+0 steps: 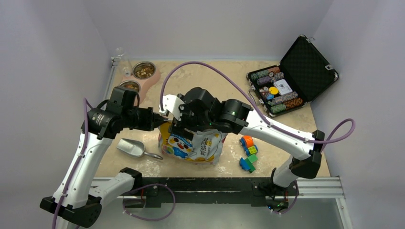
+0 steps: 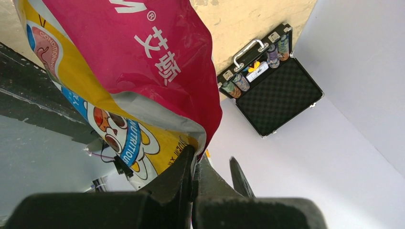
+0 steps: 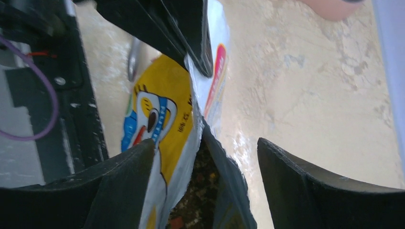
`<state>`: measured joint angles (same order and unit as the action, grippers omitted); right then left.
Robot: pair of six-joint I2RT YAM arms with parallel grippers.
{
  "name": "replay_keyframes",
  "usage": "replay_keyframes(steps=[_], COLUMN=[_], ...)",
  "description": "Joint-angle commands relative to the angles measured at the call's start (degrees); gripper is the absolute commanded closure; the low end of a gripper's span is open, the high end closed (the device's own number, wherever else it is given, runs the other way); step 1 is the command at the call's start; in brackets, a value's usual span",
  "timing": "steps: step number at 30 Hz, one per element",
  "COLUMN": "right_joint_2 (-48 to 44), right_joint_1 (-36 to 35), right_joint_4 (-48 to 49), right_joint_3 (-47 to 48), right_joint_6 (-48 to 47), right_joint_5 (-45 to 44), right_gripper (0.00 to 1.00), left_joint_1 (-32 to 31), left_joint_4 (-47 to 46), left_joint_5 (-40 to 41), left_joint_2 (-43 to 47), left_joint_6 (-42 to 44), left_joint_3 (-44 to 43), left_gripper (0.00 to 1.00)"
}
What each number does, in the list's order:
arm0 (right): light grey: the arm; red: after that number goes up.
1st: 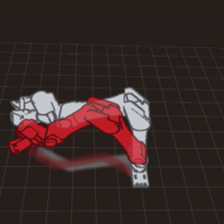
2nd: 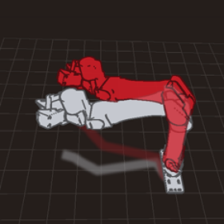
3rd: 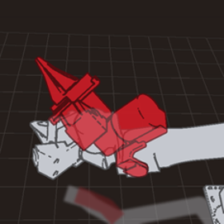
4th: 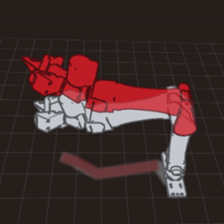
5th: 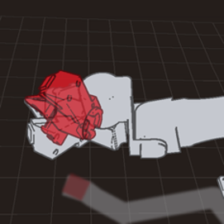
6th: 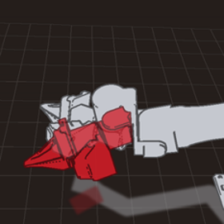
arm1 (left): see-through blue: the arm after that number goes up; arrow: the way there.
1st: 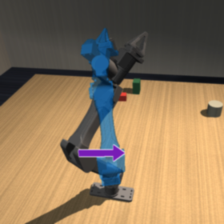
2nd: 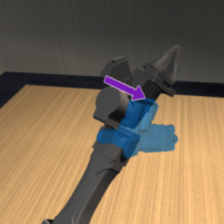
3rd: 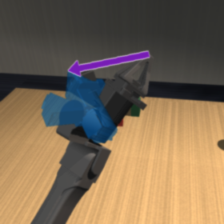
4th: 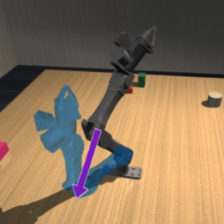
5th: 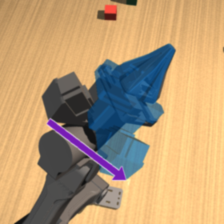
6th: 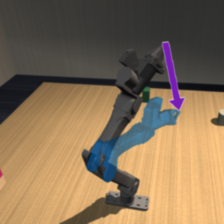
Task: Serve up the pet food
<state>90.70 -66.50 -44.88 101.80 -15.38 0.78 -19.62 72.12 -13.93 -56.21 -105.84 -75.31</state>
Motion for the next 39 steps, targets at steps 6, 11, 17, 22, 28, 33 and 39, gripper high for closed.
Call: replay_keyframes(steps=[6,11,17,22,28,33,39], right_joint_2=[-6.07,-10.3,-15.34,-18.04,-24.06,-27.68,-30.11], right_joint_1=[-0.56,-0.73,1.43,1.57,1.96,2.61,3.38], right_joint_4=[-2.97,-7.35,-6.47,-3.49,-1.29,-2.03,-3.85], right_joint_3=[-6.9,-10.58,-16.8,-21.2,-25.4,-28.92,-31.3], right_joint_6=[-1.39,4.38,6.14,6.38,8.92,9.18,8.75], right_joint_5=[-10.33,-10.3,-7.8,-10.74,-12.83,-10.55,-15.77], right_gripper=[0.75,1.0,0.89,0.99,1.0,0.89,1.0], left_joint_1=[0.19,0.79,0.81,0.81,0.81,0.81,0.83], left_joint_4=[-3.48,-2.11,-3.26,-2.22,-1.48,-2.43,-2.16], left_joint_5=[-0.85,4.08,4.98,4.88,6.83,7.67,8.63], left_joint_2=[0.45,-0.57,-0.6,-0.05,1.59,2.65,3.03], left_joint_6=[1.02,3.62,2.94,2.84,1.94,0.45,-0.25], left_joint_3=[-4.33,-7.35,-6.75,-6.69,-5.9,-4.65,-4.41], left_gripper=[1.0,1.0,1.0,1.0,1.0,1.0,1.0])
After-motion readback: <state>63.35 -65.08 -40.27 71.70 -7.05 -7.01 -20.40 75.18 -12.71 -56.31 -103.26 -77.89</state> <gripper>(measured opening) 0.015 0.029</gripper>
